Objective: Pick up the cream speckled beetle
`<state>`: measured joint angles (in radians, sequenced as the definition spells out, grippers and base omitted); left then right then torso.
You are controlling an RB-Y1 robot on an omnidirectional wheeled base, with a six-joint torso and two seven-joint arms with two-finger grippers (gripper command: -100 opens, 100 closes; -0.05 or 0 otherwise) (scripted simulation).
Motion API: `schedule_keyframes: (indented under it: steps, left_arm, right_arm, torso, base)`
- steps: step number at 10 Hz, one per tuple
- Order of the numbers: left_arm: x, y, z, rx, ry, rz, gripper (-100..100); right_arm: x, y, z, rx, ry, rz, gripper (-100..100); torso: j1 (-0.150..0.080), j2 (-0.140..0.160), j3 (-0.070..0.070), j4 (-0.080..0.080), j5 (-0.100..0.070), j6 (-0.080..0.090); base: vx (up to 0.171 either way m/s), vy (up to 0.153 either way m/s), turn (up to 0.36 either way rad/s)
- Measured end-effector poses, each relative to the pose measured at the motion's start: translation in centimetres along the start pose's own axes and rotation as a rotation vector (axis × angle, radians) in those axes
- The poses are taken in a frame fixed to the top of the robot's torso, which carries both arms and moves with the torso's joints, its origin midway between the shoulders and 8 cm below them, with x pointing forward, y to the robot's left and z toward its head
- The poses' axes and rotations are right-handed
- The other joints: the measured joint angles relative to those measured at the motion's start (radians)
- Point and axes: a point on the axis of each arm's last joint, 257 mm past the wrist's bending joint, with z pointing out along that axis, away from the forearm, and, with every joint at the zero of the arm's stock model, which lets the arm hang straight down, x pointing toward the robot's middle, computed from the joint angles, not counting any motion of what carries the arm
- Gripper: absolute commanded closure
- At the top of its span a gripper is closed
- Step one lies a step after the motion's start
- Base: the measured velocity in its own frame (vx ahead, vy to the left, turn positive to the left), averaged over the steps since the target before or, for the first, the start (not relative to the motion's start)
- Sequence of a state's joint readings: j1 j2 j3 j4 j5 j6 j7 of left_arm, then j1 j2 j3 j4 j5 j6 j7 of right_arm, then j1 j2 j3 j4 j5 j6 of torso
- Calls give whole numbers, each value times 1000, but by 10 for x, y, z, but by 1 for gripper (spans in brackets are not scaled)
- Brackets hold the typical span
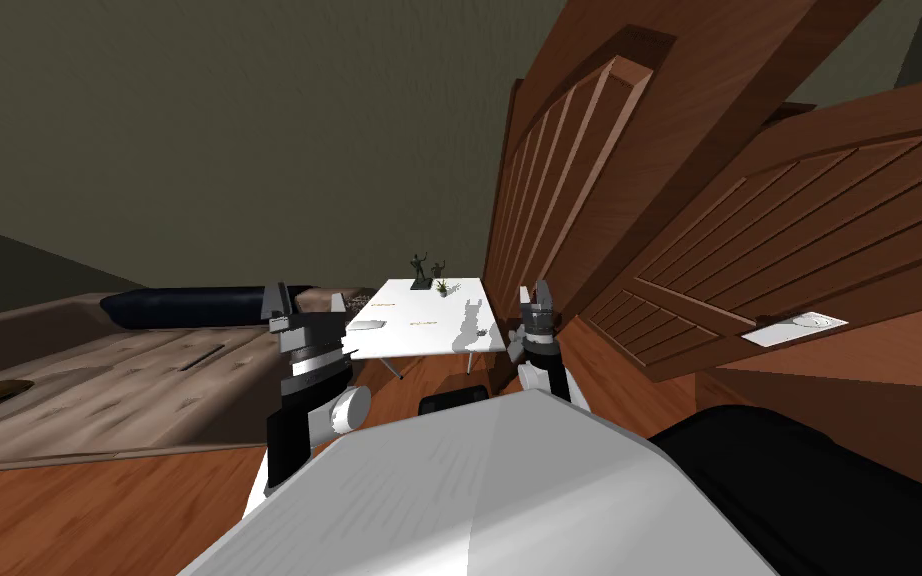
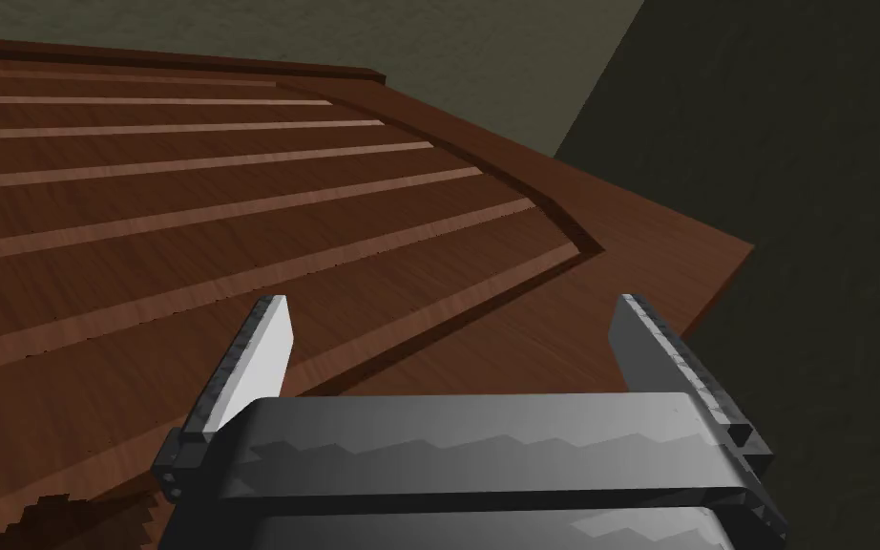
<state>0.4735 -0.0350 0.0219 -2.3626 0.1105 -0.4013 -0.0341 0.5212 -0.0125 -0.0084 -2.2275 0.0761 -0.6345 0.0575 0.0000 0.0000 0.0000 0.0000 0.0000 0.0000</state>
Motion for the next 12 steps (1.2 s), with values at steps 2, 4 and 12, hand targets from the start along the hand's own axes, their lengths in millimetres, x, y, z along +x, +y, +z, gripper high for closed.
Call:
schedule_keyframes:
  steps: [2, 4, 12]
  left_arm:
    - [0, 0, 0, 0, 0, 0, 0]
    - [0, 0, 0, 0, 0, 0, 0]
    - [0, 0, 0, 0, 0, 0, 0]
  right_arm:
    - [7, -6, -2, 9, 41, -22, -100]
    - [14, -17, -5, 25, 96, -60, -100]
    - [41, -99, -29, 114, 367, -333, -100]
  torso:
    - [1, 0, 0, 0, 0, 0]
    - [3, 0, 0, 0, 1, 0]
    - [7, 1, 1, 0, 2, 0]
  base:
    - [-7, 32, 75]
    - [-8, 50, 95]
    - [-8, 82, 133]
